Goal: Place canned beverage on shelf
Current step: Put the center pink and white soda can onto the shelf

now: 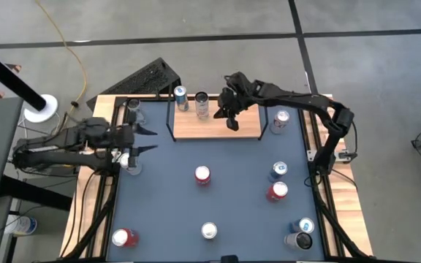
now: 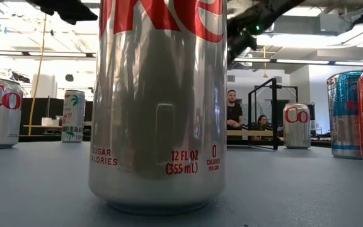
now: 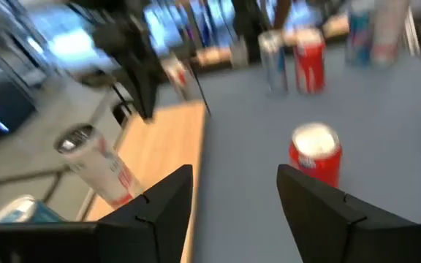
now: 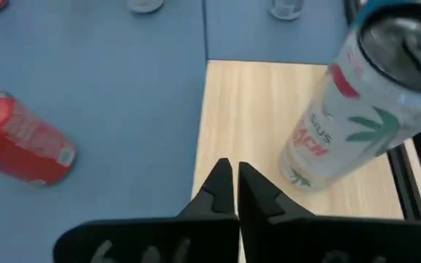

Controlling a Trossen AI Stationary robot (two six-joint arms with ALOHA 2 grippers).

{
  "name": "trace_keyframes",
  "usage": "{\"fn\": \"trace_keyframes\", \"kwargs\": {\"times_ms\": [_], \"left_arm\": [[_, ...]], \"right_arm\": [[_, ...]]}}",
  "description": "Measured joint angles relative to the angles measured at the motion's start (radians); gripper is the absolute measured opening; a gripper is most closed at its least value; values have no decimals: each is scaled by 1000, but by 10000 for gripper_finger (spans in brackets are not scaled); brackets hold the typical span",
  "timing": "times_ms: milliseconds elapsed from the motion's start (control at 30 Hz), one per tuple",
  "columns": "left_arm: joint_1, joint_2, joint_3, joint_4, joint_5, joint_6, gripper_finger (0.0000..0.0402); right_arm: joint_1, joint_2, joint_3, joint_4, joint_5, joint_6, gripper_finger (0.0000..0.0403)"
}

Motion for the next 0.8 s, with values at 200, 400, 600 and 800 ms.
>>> {"fn": "trace_keyframes", "kwargs": {"times_ms": [200,400,600,800], "left_arm": [[0,-174,-178,212,-78,-33,160],[0,-248,-264,250,-50,-88,120],[0,-276,-316,253,11,-125,34],[0,-276,-317,236,152,-133,1]], "right_arm": [[-29,73,-53,139,-93,27,2],[-51,149,-53,181,-98,36,0],[-59,184,-54,201,-120,38,0],[-57,182,-53,214,-123,38,0]]}}
